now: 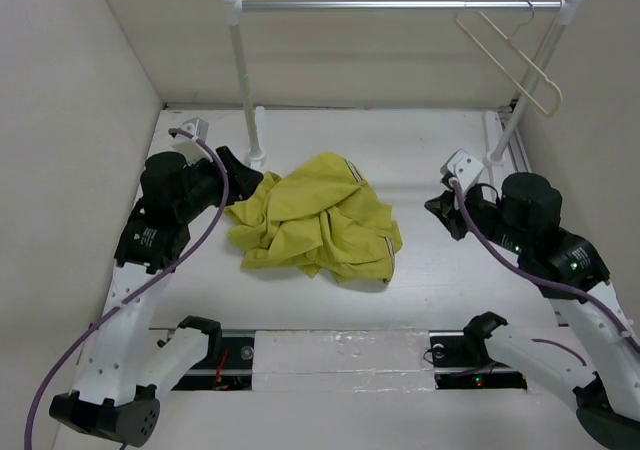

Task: Place the trousers on the hanger
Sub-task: Flatten out the trousers at the center of the board.

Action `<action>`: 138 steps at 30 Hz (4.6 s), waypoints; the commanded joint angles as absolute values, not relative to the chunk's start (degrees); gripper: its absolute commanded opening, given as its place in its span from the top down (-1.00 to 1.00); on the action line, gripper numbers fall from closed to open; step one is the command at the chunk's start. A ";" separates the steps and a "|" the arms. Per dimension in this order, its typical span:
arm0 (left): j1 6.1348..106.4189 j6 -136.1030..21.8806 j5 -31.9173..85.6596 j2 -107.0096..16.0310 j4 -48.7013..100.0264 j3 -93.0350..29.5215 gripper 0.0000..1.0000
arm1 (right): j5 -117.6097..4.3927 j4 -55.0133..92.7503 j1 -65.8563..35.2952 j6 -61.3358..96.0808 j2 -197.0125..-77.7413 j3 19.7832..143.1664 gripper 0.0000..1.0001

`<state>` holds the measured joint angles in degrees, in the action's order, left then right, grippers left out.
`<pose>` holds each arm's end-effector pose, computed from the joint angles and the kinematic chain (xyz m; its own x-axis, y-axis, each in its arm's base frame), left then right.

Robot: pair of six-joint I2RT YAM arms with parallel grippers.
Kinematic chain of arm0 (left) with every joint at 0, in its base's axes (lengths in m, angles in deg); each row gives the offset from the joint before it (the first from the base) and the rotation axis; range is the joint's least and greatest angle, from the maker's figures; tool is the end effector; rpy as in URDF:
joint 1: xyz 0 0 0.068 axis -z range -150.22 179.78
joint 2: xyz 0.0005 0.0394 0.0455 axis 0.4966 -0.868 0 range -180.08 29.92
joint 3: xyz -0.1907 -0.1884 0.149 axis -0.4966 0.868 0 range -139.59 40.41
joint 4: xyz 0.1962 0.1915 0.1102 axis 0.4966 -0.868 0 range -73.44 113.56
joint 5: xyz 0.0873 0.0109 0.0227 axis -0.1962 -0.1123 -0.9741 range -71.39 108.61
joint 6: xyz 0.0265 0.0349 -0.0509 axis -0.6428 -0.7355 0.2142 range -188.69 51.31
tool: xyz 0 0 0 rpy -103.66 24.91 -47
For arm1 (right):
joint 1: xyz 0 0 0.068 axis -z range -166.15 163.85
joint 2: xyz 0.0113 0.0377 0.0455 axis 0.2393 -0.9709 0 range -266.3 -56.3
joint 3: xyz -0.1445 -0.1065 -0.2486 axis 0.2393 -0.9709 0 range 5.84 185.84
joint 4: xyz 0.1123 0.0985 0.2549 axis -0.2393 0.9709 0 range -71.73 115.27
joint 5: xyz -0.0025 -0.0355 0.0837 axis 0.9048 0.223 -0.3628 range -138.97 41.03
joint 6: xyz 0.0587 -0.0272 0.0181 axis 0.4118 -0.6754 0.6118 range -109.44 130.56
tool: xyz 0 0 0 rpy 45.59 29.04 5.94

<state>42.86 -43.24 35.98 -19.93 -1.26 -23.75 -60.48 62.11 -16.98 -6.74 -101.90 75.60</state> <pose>0.1987 -0.0626 0.4467 -0.3761 -0.3337 -0.8644 0.3769 0.7971 -0.4717 0.1336 0.0921 0.4542 -0.0789 -0.3863 -0.9190 -0.7195 0.6601 -0.2157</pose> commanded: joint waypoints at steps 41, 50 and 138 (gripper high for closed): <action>43.05 -12.35 27.76 -26.42 17.06 15.73 0.98 | -59.97 41.28 -22.28 -2.09 -126.88 50.74 1.00; 37.87 -25.08 12.56 -25.18 -0.14 -24.90 1.00 | -46.67 75.07 -22.28 -11.84 -118.34 86.02 1.00; 48.67 -38.37 28.64 -27.38 7.65 -18.09 1.00 | -53.38 44.90 -41.44 6.77 -132.84 52.51 -0.79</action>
<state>48.52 -36.57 32.57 -26.07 5.73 -8.47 -56.72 41.32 -41.29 6.70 -129.64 50.72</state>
